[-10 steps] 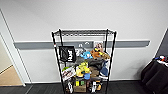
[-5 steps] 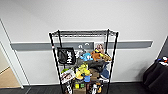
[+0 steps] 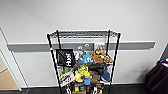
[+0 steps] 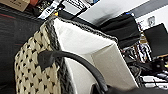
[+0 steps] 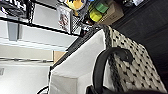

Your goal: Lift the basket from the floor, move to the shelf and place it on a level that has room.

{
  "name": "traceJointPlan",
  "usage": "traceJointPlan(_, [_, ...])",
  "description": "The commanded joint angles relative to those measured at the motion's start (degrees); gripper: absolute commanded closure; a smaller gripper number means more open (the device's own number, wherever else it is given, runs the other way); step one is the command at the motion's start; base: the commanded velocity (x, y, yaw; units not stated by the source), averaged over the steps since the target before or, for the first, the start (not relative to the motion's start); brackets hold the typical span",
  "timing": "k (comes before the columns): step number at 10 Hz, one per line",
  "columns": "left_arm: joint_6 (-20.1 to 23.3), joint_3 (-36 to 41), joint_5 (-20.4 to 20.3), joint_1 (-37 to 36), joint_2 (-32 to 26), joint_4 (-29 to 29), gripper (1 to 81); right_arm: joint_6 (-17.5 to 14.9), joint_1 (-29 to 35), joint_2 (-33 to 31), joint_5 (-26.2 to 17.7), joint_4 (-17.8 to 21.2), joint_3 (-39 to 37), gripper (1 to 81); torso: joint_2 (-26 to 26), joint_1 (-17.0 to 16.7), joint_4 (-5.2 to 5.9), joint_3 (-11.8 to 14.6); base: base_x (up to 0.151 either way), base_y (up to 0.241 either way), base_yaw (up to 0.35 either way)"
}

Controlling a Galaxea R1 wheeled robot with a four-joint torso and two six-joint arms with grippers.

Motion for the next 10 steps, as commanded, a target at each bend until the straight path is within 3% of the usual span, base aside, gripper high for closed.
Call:
traceJointPlan(1, [0.4,3.1,2.0,-5.8,-1.8,0.7,81.1,0.3,5.7,-1.8,-1.1,-0.3,3.6,81.1,0.0,0.0,0.0,0.0,0.115,0.0,0.0])
traceJointPlan(10, [0.4,3.1,2.0,-5.8,-1.9,0.7,81.1,0.3,5.7,-1.9,-1.1,-0.2,3.6,81.1,0.0,0.0,0.0,0.0,0.115,0.0,0.0])
